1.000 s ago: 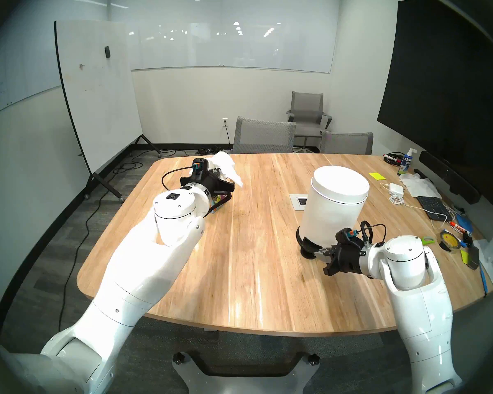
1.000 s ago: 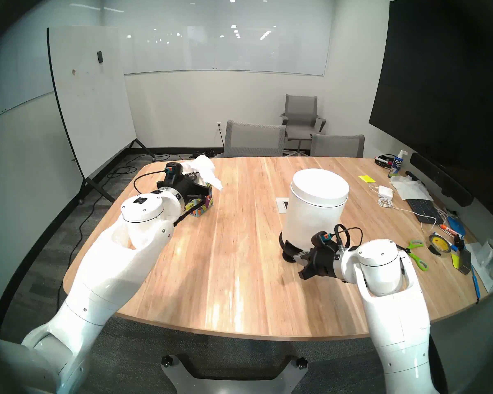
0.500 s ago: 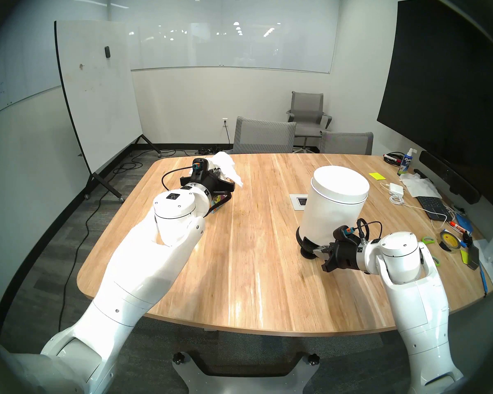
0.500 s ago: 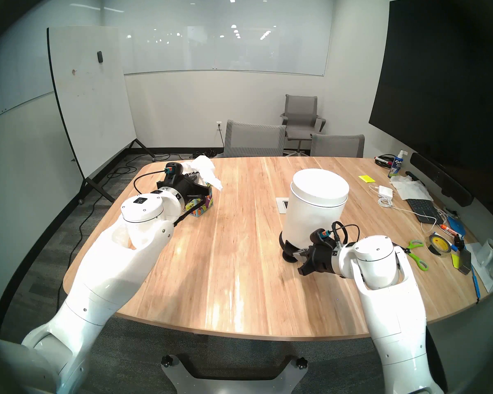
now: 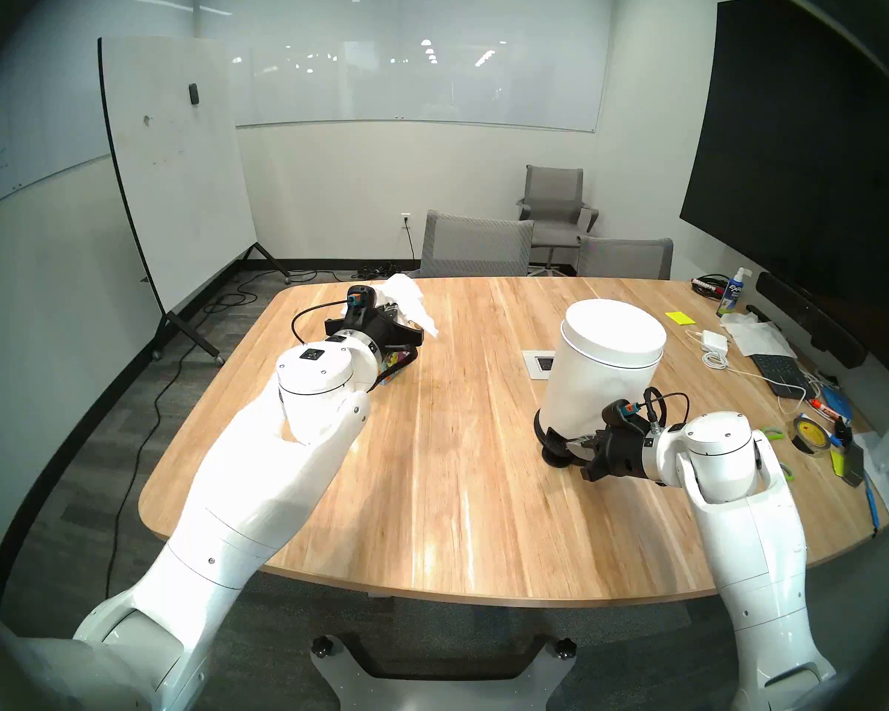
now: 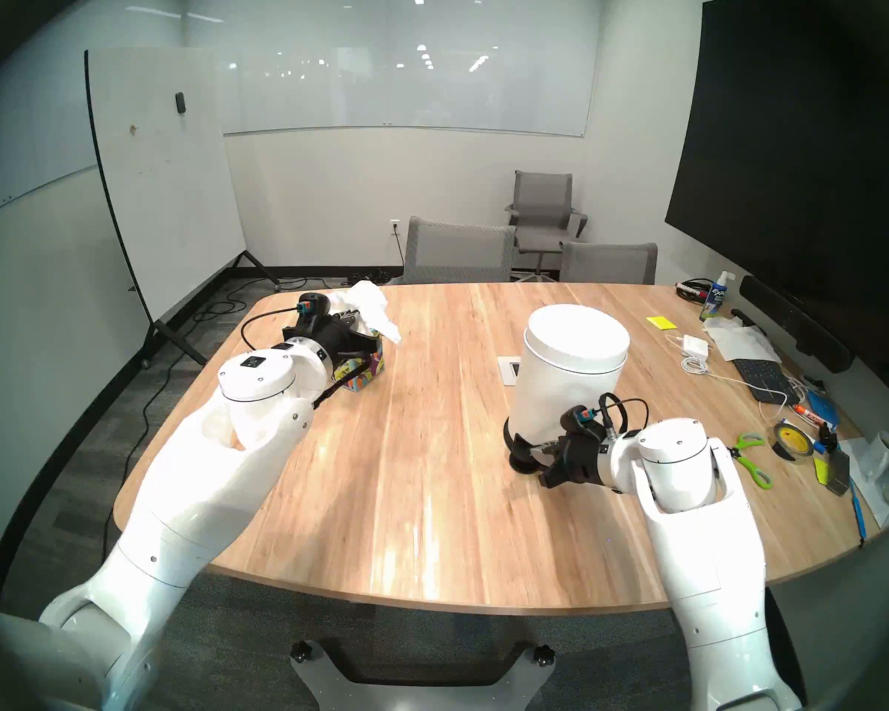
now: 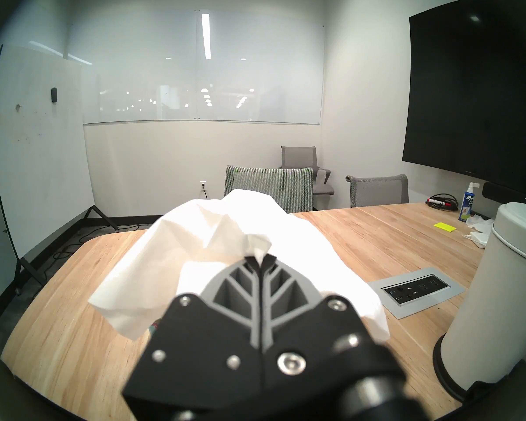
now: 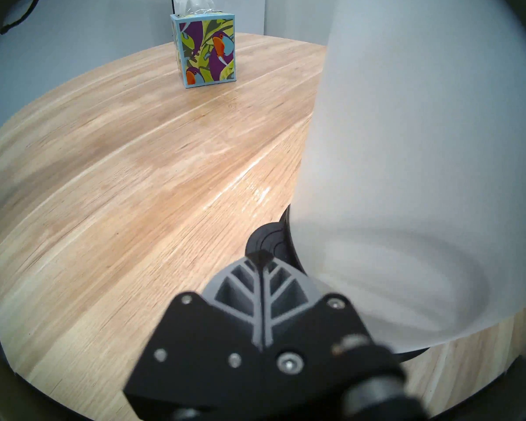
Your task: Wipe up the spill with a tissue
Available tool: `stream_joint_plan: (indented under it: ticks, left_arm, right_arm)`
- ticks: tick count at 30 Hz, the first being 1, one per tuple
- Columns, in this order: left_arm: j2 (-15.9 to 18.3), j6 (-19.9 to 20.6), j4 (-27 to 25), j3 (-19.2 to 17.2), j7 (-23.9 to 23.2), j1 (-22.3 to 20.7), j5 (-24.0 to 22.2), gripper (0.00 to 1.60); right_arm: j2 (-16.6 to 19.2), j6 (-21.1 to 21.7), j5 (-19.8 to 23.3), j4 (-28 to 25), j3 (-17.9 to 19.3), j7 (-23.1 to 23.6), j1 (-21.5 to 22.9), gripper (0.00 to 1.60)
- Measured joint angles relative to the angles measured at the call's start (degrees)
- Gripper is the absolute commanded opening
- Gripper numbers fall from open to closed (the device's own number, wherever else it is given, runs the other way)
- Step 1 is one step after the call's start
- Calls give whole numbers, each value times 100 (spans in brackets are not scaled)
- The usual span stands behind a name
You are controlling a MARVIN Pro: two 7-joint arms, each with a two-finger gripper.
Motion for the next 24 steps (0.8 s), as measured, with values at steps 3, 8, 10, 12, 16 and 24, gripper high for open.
stream_joint_plan:
  ticks: [3,8,10,12,16,24]
  left_arm:
    - [0,0,0,0,0,0,0,0]
    - [-1,0,0,-1,-1,0,1,0]
    - [-1,0,0,-1,-1,0,1,0]
    - [-1,0,0,-1,-1,0,1,0]
    - [-1,0,0,-1,-1,0,2,0]
    - [-3,0,0,-2,-2,0,2,0]
  right_arm:
    - [38,-56,-9,155,-67,26,48,0]
    - [77,-127,-31,368,-155,60,120,0]
    - [87,-151,-44,425,-181,66,161,0]
    - [97,-174,-58,468,-204,71,203,0]
    - [102,-216,-73,555,-240,68,281,0]
    - [103,-289,-91,768,-328,64,459,0]
